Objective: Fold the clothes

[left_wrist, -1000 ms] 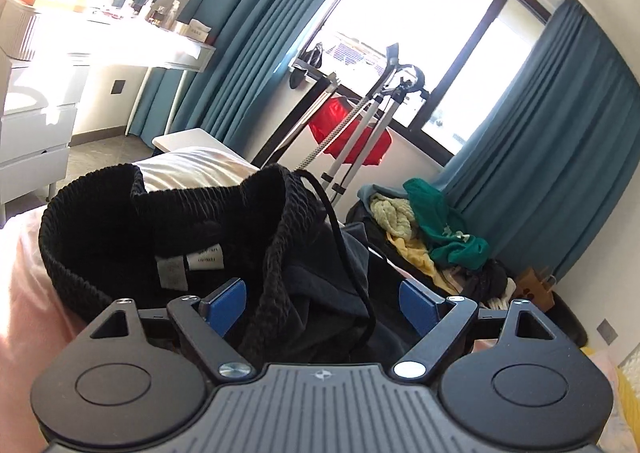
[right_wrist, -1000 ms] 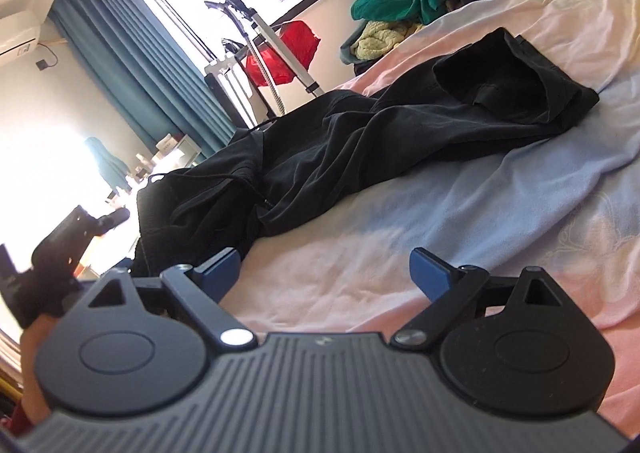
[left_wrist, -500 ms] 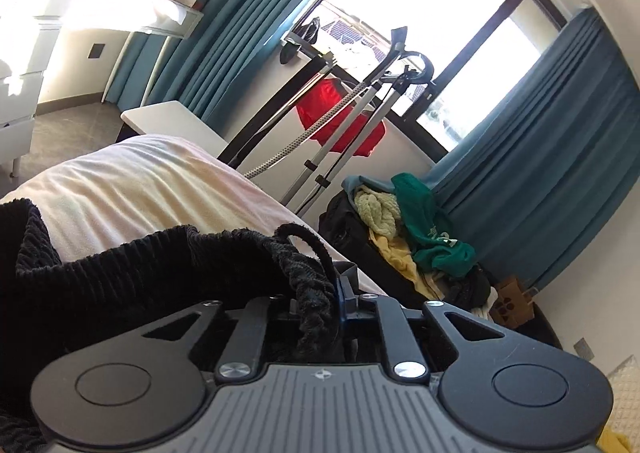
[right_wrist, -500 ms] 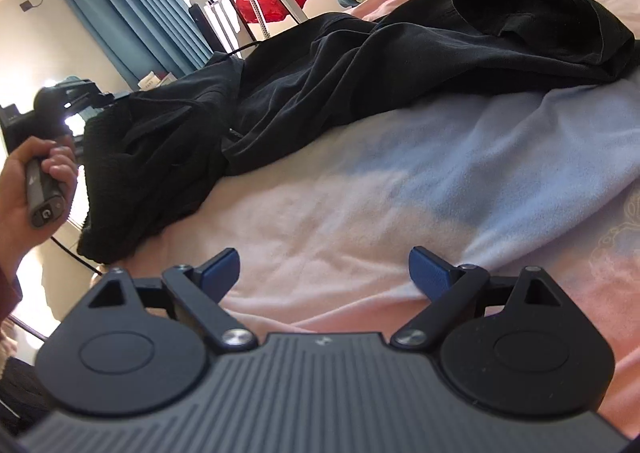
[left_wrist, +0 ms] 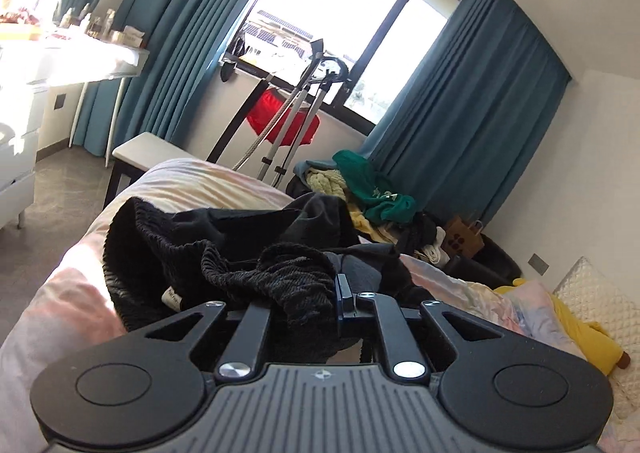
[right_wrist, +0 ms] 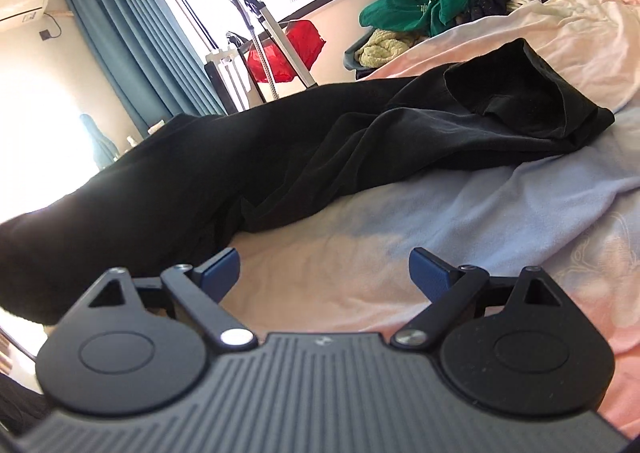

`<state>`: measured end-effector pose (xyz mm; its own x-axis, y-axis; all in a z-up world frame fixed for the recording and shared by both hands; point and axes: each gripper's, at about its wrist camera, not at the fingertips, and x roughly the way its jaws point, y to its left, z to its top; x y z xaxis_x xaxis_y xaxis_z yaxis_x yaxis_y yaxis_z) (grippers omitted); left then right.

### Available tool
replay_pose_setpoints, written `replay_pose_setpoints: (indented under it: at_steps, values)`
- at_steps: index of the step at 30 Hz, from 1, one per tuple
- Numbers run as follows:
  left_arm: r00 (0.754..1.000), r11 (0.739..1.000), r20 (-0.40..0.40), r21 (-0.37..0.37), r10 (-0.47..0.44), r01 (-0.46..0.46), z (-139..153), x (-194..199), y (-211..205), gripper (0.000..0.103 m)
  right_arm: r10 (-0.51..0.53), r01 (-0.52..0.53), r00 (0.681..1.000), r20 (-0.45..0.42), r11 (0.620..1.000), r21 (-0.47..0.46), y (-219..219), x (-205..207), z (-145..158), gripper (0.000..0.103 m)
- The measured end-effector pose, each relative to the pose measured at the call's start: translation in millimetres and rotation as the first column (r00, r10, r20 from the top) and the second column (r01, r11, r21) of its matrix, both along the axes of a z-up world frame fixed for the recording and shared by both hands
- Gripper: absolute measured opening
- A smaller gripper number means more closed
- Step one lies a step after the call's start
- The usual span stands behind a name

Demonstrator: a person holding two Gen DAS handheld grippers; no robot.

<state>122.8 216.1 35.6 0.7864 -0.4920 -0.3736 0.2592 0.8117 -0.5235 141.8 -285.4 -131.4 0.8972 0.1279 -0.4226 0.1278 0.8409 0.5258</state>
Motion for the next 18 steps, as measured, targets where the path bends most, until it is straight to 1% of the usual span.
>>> replay_pose_setpoints:
  at_steps: [3,4,6,8,10,12,15,16,18]
  values:
    - [0.989,0.997,-0.14,-0.054,0.042,-0.05,-43,-22,37,0.014,-0.01,0.01,1.0,0.018,1.0,0.019,-2,-19,12,0.093]
    - [0.982,0.997,-0.182,-0.062,0.039,-0.051,-56,-27,44,0.015,-0.013,0.012,1.0,0.021,1.0,0.026,-3,-25,16,0.093]
    - [0.97,0.997,-0.243,-0.075,0.007,-0.026,-74,-36,46,0.017,-0.015,0.014,1.0,0.025,0.999,0.039,-3,-38,23,0.093]
    - [0.967,0.997,-0.254,-0.076,-0.009,-0.011,-81,-43,42,0.019,-0.009,0.008,1.0,0.029,0.999,0.041,-3,-48,28,0.093]
    - [0.967,0.997,-0.255,-0.072,-0.021,0.003,-80,-46,37,0.02,-0.008,0.007,0.999,0.04,1.0,0.025,-2,-54,31,0.093]
    - [0.961,0.999,-0.275,-0.047,-0.013,0.001,-77,-40,28,0.025,-0.006,0.006,0.999,0.048,1.0,0.014,-2,-57,34,0.093]
    - [0.959,1.0,-0.285,-0.021,-0.006,0.0,-73,-40,23,0.029,0.003,-0.004,0.999,0.05,1.0,0.016,1,-54,33,0.093]
    - [0.957,1.0,-0.289,-0.016,-0.002,-0.002,-74,-41,22,0.032,0.009,-0.01,0.999,0.047,1.0,0.02,2,-53,32,0.093]
    - [0.955,1.0,-0.298,-0.006,0.004,-0.006,-75,-44,20,0.042,0.022,-0.022,0.999,0.04,1.0,0.016,5,-51,31,0.093]
